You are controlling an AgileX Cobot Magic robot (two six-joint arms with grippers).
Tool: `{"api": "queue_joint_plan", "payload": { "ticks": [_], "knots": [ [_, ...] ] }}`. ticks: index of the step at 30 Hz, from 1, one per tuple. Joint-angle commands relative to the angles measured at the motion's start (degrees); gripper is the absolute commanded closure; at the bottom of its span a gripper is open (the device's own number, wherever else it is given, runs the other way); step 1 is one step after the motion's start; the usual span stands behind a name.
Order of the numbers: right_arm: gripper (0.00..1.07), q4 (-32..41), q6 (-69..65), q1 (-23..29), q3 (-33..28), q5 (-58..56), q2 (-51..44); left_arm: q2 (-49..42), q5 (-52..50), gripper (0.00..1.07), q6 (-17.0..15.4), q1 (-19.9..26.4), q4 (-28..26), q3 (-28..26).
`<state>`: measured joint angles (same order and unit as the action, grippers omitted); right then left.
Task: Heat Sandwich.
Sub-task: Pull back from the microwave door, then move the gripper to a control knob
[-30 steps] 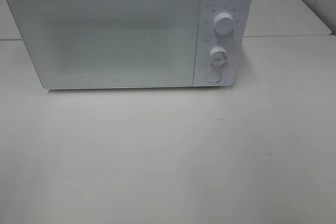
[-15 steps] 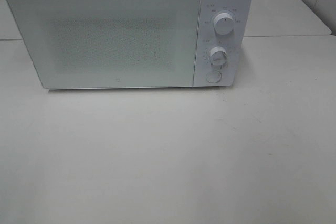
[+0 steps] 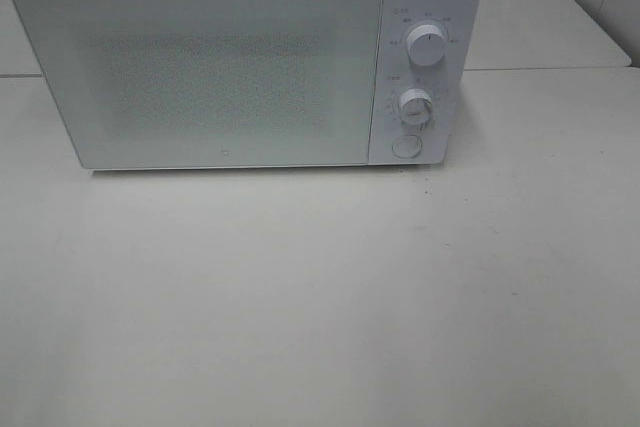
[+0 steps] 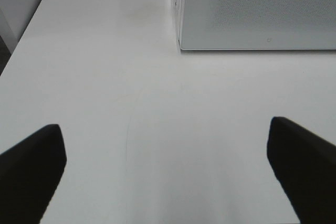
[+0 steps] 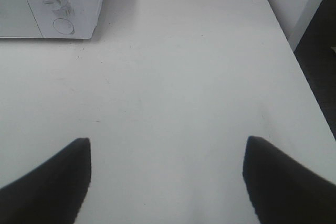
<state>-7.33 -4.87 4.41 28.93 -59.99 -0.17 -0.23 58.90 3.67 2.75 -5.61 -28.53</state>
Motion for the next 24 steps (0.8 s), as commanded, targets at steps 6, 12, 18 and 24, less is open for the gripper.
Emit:
{"api": "queue_joint_plan", "payload": {
  "ticks": [6,12,18,24],
  "knots": [
    [0.31,0.00,0.00,-0.46,0.00,0.52,-1.60,-1.55,0.06,0.05,-0.06,0.00,-0.06,0.17],
    [0.31,0.00,0.00,-0.46,0.00,0.52,-1.60,-1.55,0.06,0.05,-0.06,0.00,-0.06,0.17],
    [0.31,0.06,0.00,-0.46,0.00,0.52,-1.60,-1.55,0.06,0.05,-0.06,0.00,-0.06,0.17],
    [0.31,0.06,0.00,-0.46,0.00,0.57,-1.60,-1.55,0.06,0.05,-0.06,0.00,-0.06,0.17]
  ]
}}
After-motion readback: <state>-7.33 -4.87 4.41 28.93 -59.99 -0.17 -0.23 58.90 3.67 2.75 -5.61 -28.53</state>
